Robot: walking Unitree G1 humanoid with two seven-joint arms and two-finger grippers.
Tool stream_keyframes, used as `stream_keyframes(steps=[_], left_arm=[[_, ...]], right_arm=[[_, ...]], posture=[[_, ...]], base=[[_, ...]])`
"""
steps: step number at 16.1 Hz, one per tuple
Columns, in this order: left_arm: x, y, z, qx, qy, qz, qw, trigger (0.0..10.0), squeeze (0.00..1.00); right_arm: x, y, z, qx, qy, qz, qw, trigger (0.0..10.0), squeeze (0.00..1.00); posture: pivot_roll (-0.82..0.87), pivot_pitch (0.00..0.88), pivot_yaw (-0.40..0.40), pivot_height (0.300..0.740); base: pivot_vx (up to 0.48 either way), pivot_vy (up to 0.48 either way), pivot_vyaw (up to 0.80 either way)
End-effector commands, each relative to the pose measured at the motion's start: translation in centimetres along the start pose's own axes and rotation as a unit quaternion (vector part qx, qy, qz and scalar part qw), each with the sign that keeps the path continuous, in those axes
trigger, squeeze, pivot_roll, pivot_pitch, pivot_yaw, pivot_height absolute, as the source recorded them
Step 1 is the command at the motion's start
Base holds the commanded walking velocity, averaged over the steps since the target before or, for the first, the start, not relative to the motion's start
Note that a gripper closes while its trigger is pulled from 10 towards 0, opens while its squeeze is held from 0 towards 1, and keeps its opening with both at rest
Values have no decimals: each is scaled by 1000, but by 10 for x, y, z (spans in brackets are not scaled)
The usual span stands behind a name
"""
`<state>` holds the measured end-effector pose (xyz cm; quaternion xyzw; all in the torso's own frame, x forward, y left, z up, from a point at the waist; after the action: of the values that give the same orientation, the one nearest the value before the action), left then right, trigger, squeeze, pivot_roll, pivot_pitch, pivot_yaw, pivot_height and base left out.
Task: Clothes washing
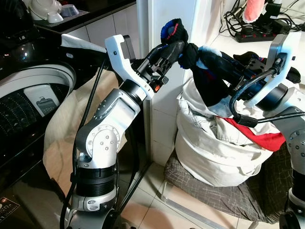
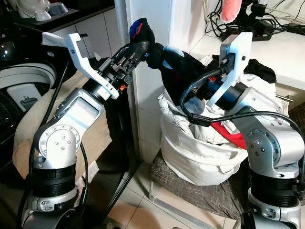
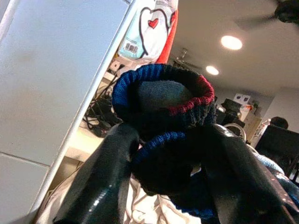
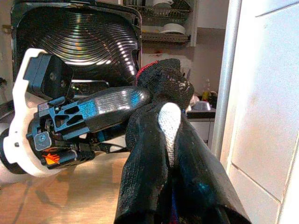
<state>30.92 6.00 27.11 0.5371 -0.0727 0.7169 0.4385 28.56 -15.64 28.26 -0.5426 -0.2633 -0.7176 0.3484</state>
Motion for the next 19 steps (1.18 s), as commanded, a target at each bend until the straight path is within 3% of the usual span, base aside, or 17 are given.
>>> stream_keyframes(steps=[1, 11, 13, 16, 19], left_arm=[[5, 1, 1, -5, 10, 6, 1000, 0, 0], [7, 1, 2, -6, 24, -16, 1000, 0, 0], [13, -1, 2, 0, 48, -41, 998, 0, 0], [26, -1, -1, -17, 100, -115, 988, 0, 0], [28, -1, -3, -22, 106, -127, 986, 0, 0]], right_arm=[[4, -4, 2, 10, 1, -11, 1000, 0, 0], [3, -4, 0, 6, -3, -17, 1000, 0, 0], [4, -4, 1, 6, -2, -19, 1000, 0, 0], [6, -5, 2, 5, 4, -21, 1000, 0, 0], [7, -5, 2, 3, 7, -22, 1000, 0, 0]], posture=[[-87, 0, 49, 740], [-99, 0, 55, 740], [-99, 0, 56, 740], [-100, 0, 57, 740], [-99, 0, 58, 740]], base=[[0, 0, 0], [0, 0, 0], [0, 0, 0], [0, 0, 0], [0, 0, 0]])
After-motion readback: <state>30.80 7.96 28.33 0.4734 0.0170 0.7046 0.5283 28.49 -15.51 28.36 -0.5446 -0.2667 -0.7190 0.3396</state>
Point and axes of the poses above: a point about 5 cm out from each wrist's last joint towards the gripper, its own z axis pointing out of the wrist towards the gripper, its own x axis along the axis of the wrist's last joint, y = z × x, the point moved 1 cm from there along z, pointing out of the wrist towards the gripper, and after that the axes turned 5 degrees about z, right-handed, at the moved point
